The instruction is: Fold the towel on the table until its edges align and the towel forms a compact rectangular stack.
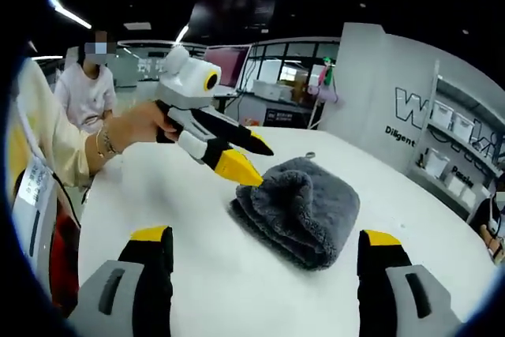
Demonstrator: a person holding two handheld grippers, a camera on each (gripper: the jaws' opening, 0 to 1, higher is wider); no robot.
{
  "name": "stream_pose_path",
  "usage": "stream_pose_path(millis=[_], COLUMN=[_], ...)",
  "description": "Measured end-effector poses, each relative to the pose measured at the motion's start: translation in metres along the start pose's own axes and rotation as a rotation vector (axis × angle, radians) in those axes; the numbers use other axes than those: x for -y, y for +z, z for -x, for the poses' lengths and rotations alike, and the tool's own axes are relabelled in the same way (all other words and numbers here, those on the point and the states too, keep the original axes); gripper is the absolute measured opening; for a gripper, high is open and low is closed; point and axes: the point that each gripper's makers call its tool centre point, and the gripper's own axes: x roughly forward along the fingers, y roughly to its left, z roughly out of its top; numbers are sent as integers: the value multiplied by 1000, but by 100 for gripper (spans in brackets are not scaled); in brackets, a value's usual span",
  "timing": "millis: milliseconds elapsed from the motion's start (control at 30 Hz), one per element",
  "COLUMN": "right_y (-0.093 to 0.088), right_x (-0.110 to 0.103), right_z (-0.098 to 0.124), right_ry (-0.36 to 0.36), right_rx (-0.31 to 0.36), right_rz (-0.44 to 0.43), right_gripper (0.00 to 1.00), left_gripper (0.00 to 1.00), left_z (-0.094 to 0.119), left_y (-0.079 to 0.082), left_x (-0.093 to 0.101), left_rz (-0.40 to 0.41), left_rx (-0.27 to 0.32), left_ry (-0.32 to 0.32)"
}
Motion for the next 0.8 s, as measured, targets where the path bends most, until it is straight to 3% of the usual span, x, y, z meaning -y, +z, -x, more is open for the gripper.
stream_pose_path(millis=[100,200,433,633,733,800], right_y=[0,2,1,-1,-1,0], right_x=[-3,-5,-10,-11,-11,-11], right_z=[0,2,2,1,1,1], right_ry=[8,12,25,25,19,20], right_rx=[1,9,7,-2,-2,0], right_rz=[4,6,6,16,18,15], right_gripper=[99,99,99,99,99,99], left_gripper=[36,35,35,22,8,6], left_z=[-6,-12,-19,-19,-17,-16], left_y=[-2,-6,-10,-14,-12,-11], left_x=[3,6,-11,-10,-8,-8], left_rz=[-2,-5,-82,-66,-72,-77], left_rx=[-5,-20,-52,-55,-45,-40], left_ry=[-9,-14,84,63,56,53])
